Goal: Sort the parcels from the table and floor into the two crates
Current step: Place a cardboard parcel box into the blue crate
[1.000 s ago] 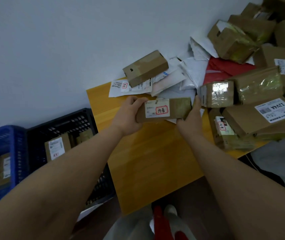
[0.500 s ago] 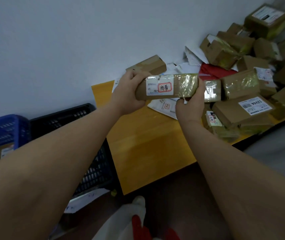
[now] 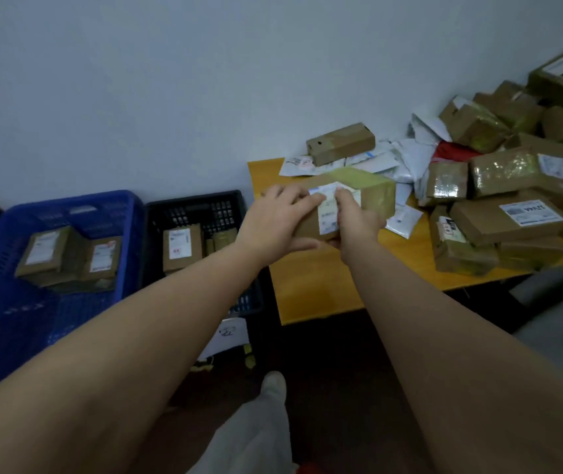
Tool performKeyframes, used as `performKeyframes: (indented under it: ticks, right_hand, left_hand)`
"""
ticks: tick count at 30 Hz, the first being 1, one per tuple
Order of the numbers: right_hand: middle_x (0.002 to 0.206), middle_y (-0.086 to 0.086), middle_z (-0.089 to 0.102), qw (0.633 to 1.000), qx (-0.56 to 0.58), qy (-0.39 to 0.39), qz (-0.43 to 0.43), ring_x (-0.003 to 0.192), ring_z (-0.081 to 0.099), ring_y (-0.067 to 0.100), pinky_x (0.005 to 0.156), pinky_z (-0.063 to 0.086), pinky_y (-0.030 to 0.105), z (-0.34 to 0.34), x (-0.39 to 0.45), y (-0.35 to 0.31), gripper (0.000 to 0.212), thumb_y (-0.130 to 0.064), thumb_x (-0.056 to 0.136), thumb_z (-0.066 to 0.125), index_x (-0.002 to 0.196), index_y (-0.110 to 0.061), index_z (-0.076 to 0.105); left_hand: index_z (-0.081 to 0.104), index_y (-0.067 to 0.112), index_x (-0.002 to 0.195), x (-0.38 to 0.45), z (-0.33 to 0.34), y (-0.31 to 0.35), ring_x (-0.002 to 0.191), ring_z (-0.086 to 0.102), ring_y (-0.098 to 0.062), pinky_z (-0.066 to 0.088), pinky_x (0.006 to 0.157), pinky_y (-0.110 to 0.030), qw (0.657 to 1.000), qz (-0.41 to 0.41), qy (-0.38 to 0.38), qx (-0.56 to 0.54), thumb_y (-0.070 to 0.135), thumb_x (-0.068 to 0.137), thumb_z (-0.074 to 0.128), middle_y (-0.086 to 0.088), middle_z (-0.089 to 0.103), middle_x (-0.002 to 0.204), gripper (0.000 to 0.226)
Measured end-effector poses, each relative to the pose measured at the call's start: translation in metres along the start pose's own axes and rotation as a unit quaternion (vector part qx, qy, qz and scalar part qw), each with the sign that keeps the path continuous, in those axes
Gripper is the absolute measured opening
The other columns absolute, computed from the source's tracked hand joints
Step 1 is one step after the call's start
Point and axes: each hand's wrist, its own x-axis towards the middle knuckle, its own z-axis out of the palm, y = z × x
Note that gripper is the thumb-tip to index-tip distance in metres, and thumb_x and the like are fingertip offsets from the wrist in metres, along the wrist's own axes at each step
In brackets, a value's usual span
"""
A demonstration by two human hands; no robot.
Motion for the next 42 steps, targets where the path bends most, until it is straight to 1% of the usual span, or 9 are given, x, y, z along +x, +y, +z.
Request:
performKeyframes:
  ticks: [3, 6, 10, 13, 21, 25, 32, 35, 42]
  right_hand:
    - [0.111, 0.009, 0.061, 0.997, -0.053, -0.036, -0.034, 0.098, 0.064, 0.027, 0.089, 0.054, 0.051, 0.011, -0.009, 0.004, 0.083, -0.029, 0.075, 0.066, 0.144, -0.013, 0.022]
    - [0.117, 0.007, 0.064, 0.993, -0.058, -0.094, -0.038, 0.102, 0.064, 0.026, 0.093, 0.052, 0.051, 0.029, -0.02, 0.008, 0.068, -0.034, 0.069, 0.06, 0.134, -0.017, 0.045]
    - [0.107, 0.003, 0.069, 0.989, -0.052, -0.126, -0.058, 0.094, 0.068, 0.022, 0.084, 0.057, 0.042, 0.069, -0.031, 0.023, 0.041, -0.027, 0.083, 0.054, 0.124, -0.02, 0.052]
    - [0.106, 0.007, 0.065, 0.988, -0.085, -0.121, -0.035, 0.095, 0.066, 0.025, 0.085, 0.056, 0.044, 0.105, -0.033, 0.034, 0.049, -0.034, 0.089, 0.053, 0.131, -0.017, 0.035]
    - [0.124, 0.003, 0.054, 0.939, -0.282, -0.193, -0.036, 0.1, 0.059, 0.022, 0.083, 0.052, 0.041, 0.266, -0.069, 0.122, 0.068, -0.042, 0.089, 0.063, 0.139, -0.008, 0.032]
    - [0.129, 0.011, 0.052, 0.924, -0.331, -0.189, -0.011, 0.113, 0.055, 0.028, 0.085, 0.048, 0.038, 0.345, -0.094, 0.19, 0.079, -0.041, 0.088, 0.065, 0.14, 0.004, 0.026]
    - [0.13, 0.015, 0.054, 0.874, -0.398, -0.247, 0.129, 0.107, 0.058, 0.03, 0.071, 0.049, 0.038, 0.421, -0.105, 0.269, 0.07, -0.045, 0.09, 0.062, 0.142, -0.01, 0.031]
    - [0.131, 0.013, 0.053, 0.841, -0.449, -0.267, 0.142, 0.106, 0.056, 0.028, 0.061, 0.046, 0.032, 0.442, -0.096, 0.285, 0.072, -0.047, 0.089, 0.063, 0.142, -0.011, 0.029]
    - [0.12, 0.011, 0.05, 0.803, -0.498, -0.294, 0.144, 0.091, 0.053, 0.024, 0.07, 0.048, 0.038, 0.499, -0.056, 0.297, 0.071, -0.043, 0.092, 0.061, 0.142, -0.009, 0.024]
  left_hand:
    - [0.061, 0.022, 0.126, -0.024, -0.022, -0.028, 0.112, 0.052, -0.023, 0.046, 0.093, -0.041, 0.983, -0.106, 0.002, -0.151, 0.055, 0.091, 0.053, -0.004, 0.055, 0.12, 0.048]
    - [0.047, 0.018, 0.14, -0.043, -0.038, -0.059, 0.125, 0.046, -0.024, 0.04, 0.105, -0.036, 0.949, -0.256, 0.008, -0.184, 0.053, 0.093, 0.052, -0.008, 0.046, 0.136, 0.058]
    - [0.051, 0.026, 0.134, -0.069, -0.049, -0.091, 0.094, 0.065, -0.005, 0.054, 0.077, -0.023, 0.804, -0.374, -0.043, -0.46, 0.055, 0.093, 0.05, 0.008, 0.065, 0.113, 0.05]
    - [0.058, 0.034, 0.12, -0.088, -0.051, -0.12, 0.085, 0.067, -0.013, 0.058, 0.076, -0.04, 0.756, -0.387, -0.019, -0.527, 0.054, 0.095, 0.048, 0.006, 0.068, 0.102, 0.033]
    - [0.044, 0.009, 0.121, -0.159, -0.05, -0.263, 0.108, 0.057, -0.03, 0.052, 0.091, -0.049, 0.743, -0.516, 0.074, -0.421, 0.052, 0.094, 0.05, -0.008, 0.054, 0.117, 0.051]
    - [0.033, 0.003, 0.134, -0.224, -0.046, -0.347, 0.115, 0.053, -0.036, 0.054, 0.086, -0.049, 0.725, -0.56, -0.009, -0.4, 0.049, 0.097, 0.048, -0.02, 0.045, 0.135, 0.06]
    - [0.039, 0.007, 0.139, -0.288, -0.019, -0.446, 0.107, 0.053, -0.03, 0.046, 0.071, -0.035, 0.708, -0.586, -0.168, -0.356, 0.052, 0.097, 0.043, -0.015, 0.047, 0.133, 0.061]
    - [0.051, 0.008, 0.127, -0.295, -0.004, -0.472, 0.091, 0.054, -0.023, 0.042, 0.065, -0.031, 0.719, -0.578, -0.222, -0.317, 0.05, 0.095, 0.047, -0.011, 0.054, 0.12, 0.052]
    - [0.058, 0.013, 0.105, -0.284, 0.011, -0.521, 0.077, 0.053, -0.016, 0.038, 0.055, -0.027, 0.708, -0.593, -0.249, -0.292, 0.054, 0.094, 0.051, -0.006, 0.058, 0.1, 0.044]
